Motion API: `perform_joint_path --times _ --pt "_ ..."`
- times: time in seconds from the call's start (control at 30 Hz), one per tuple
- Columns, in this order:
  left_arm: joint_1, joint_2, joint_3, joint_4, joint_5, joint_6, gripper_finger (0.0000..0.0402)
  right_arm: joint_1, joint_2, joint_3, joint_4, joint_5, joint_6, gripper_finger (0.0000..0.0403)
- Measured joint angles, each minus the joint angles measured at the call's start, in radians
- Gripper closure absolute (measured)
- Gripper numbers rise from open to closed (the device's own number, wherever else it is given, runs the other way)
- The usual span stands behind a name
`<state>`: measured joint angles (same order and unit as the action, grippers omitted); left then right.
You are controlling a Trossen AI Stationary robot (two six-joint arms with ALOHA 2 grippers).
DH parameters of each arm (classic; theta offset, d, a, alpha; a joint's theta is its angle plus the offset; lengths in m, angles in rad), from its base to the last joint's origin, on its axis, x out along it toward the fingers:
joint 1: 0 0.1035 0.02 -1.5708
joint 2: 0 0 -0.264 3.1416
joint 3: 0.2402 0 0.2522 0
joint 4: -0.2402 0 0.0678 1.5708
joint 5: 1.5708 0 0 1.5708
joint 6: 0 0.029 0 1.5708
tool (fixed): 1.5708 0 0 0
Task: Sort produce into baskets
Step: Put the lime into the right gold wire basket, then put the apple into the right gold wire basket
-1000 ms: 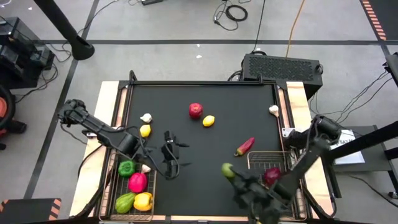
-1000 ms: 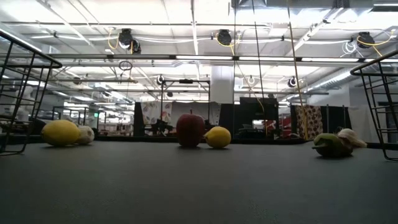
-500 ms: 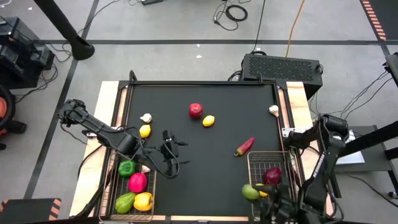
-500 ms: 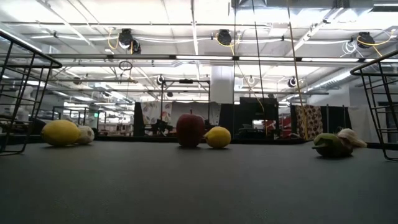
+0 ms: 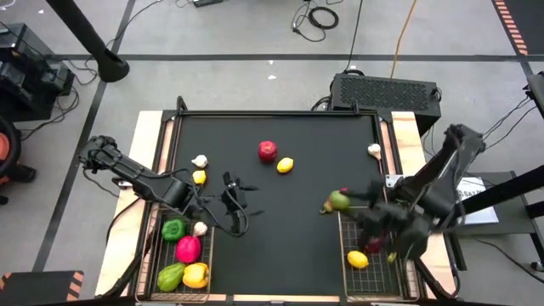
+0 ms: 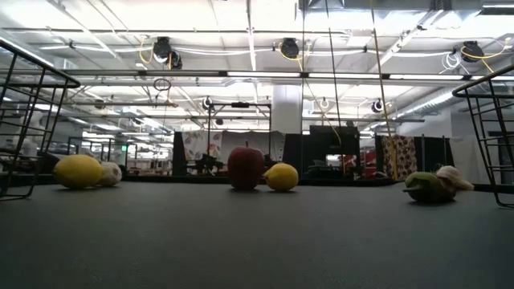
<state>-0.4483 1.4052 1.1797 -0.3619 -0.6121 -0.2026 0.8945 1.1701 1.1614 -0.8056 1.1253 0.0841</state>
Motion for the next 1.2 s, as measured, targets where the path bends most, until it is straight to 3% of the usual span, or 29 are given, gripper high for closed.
perform_joint_path --times 0.2,0.33,0.5,0.67,0.83,1.03,1.2 --pt "0.010 0.000 0.000 -0.031 -0.003 0.001 0.0082 -0.017 -0.124 0.000 -0.259 -0.459 0.565 0.0204" --pt "0.031 0.000 0.000 -0.032 -0.008 0.012 0.0082 0.008 -0.099 -0.014 -0.398 -0.636 0.843 0.0204" --pt "0.058 0.000 0.000 -0.032 -0.008 0.028 0.0082 0.018 -0.018 -0.053 -0.408 -0.808 0.999 0.0204" --pt "0.076 0.000 0.000 -0.032 -0.008 0.035 0.0082 0.017 0.076 -0.061 -0.409 -0.887 1.085 0.0193" --pt "0.076 0.000 0.000 -0.031 -0.008 0.055 0.0082 0.017 0.130 -0.062 -0.408 -0.897 1.082 0.0143" --pt "0.075 0.000 0.000 -0.030 -0.007 0.054 0.0082 0.017 0.124 -0.062 -0.407 -0.901 1.077 0.0094" --pt "0.075 0.000 0.000 -0.023 -0.022 0.059 0.0082 0.017 0.087 0.006 -0.417 -0.918 1.043 0.0094"
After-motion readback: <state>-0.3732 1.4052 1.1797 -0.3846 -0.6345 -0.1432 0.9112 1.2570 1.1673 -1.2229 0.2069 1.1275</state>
